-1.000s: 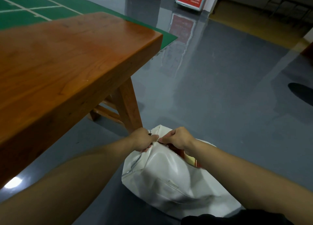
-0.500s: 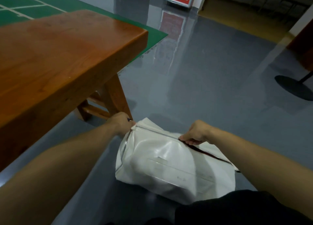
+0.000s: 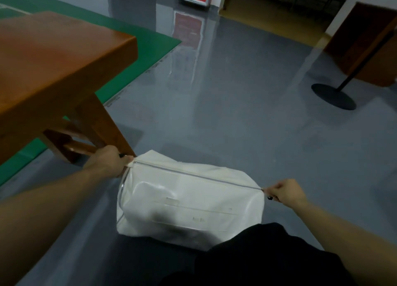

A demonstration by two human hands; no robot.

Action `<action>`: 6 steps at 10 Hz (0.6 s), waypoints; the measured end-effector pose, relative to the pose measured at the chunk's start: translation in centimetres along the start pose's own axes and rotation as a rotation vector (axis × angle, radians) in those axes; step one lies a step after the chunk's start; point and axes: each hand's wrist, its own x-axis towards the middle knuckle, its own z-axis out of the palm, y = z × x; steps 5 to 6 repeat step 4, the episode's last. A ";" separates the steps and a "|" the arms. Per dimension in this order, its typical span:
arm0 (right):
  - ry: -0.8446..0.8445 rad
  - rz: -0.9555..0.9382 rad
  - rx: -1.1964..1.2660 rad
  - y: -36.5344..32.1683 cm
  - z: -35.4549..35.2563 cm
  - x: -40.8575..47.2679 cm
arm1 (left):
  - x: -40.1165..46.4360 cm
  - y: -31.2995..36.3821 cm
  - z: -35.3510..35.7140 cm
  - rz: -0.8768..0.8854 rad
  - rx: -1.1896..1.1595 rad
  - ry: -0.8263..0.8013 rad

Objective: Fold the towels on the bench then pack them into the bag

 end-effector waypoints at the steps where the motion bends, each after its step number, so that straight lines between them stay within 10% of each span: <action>1: 0.048 -0.031 0.038 -0.3 0.8 0.3 | -0.8 0.6 -0.3 -0.003 -0.041 -0.020; 6: 0.042 -0.176 0.095 -0.9 2.8 1.5 | -3.2 0.7 -0.9 0.000 -0.052 -0.087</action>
